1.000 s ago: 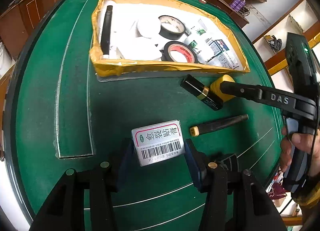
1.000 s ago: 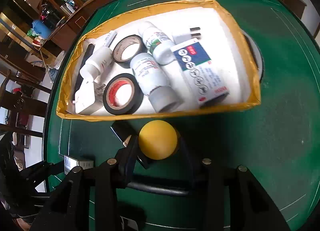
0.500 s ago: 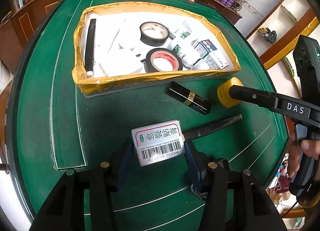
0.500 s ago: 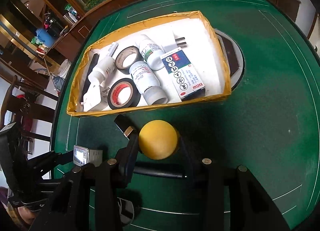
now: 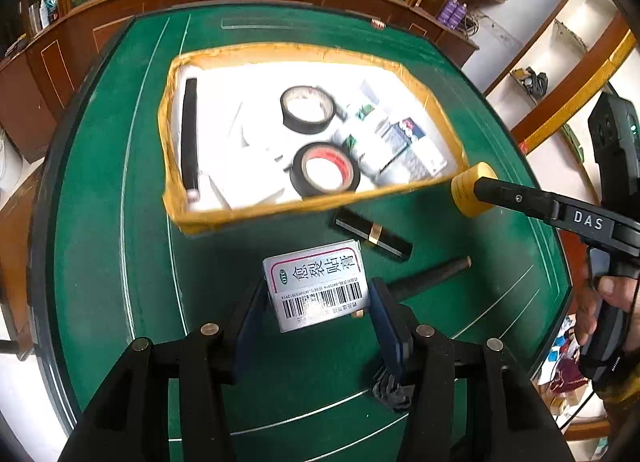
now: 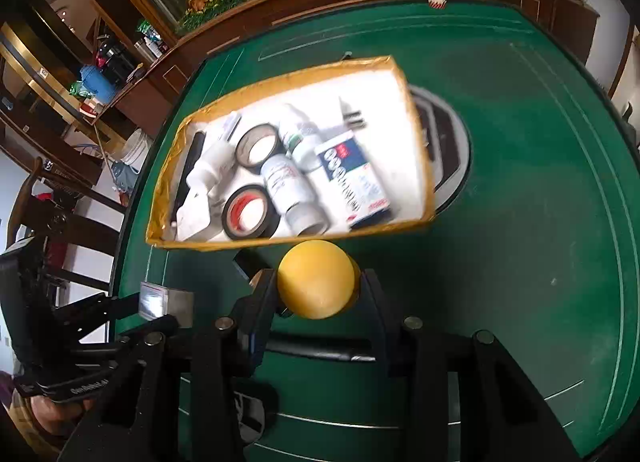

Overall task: Organize rigid objects
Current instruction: 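Lift and carry the medicine box and yellow-lidded jar over the tray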

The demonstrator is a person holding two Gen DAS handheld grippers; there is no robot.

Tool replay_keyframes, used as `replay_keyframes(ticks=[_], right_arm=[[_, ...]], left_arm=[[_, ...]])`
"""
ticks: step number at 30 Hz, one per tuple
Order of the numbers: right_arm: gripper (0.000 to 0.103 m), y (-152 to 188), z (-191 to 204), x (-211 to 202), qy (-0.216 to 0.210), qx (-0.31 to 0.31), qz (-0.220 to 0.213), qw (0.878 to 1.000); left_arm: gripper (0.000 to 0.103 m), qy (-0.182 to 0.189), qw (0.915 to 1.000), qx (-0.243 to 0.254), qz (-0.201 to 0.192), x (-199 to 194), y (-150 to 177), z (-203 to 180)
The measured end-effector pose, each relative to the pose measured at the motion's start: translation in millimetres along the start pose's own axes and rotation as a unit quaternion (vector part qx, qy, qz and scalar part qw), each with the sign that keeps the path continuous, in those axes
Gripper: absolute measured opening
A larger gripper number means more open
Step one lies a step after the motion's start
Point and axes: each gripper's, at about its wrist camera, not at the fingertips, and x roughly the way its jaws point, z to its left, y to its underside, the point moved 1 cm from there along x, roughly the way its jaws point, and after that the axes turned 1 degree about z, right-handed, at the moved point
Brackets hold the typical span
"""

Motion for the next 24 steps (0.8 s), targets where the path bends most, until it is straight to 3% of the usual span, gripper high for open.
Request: replay_keyframes(ticks=[11,24], right_arm=[[0.041,-22.4,-13.1,-9.2,0.008,-0.001,-0.016,1.000],[0.041,-32.4,-18.0,0.0,0.001,-0.006,-0.010,1.000]], left_arm=[[0.055,0.001,0.9996,-0.010,-0.025,-10.2,-31.9,3.9],[0.055,-0.010,0.9988,-0.030,-0.038,4.3,-92.8,13.7]])
